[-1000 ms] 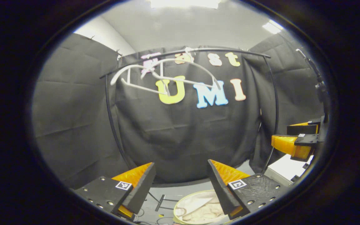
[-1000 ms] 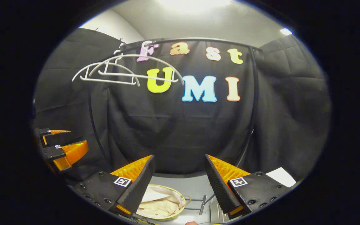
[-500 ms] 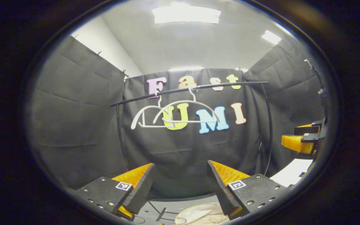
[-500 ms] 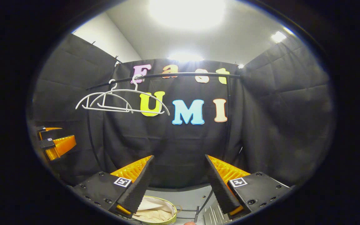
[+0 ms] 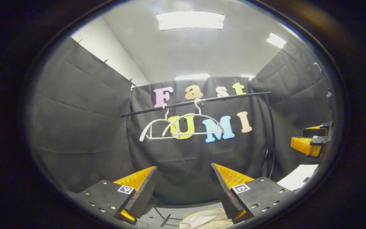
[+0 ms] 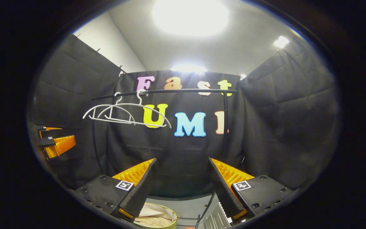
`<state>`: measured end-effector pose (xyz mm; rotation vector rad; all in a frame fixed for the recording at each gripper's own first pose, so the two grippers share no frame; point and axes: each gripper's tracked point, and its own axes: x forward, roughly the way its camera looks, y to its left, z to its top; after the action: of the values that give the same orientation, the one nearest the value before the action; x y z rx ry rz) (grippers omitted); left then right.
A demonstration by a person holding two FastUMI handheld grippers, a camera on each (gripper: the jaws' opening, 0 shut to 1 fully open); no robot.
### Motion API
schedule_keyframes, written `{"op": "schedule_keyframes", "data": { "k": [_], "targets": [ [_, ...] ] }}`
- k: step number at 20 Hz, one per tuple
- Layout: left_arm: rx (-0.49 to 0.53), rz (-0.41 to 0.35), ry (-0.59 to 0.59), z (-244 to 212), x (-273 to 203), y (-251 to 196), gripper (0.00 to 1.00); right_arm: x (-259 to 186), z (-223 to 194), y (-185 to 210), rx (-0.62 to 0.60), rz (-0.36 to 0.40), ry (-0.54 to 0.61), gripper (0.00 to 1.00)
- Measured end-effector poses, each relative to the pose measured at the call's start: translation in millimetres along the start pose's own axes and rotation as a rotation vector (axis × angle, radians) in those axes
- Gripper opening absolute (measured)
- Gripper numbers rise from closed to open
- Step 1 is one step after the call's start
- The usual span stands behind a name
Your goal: Grasp the clothes on the hanger with both hands and then place them into the laundry hamper below.
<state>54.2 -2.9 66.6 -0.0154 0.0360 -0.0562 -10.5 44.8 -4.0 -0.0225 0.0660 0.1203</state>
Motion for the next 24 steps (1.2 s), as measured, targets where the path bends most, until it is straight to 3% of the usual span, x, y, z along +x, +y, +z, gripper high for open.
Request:
{"op": "schedule_keyframes", "data": {
  "k": [24],
  "targets": [
    [-0.011,0.040,-0.050,20.5,-16.6,-4.5,0.96,-2.5,11.4,-28.1,-0.001,-0.051,-0.035,0.98]
  ]
}}
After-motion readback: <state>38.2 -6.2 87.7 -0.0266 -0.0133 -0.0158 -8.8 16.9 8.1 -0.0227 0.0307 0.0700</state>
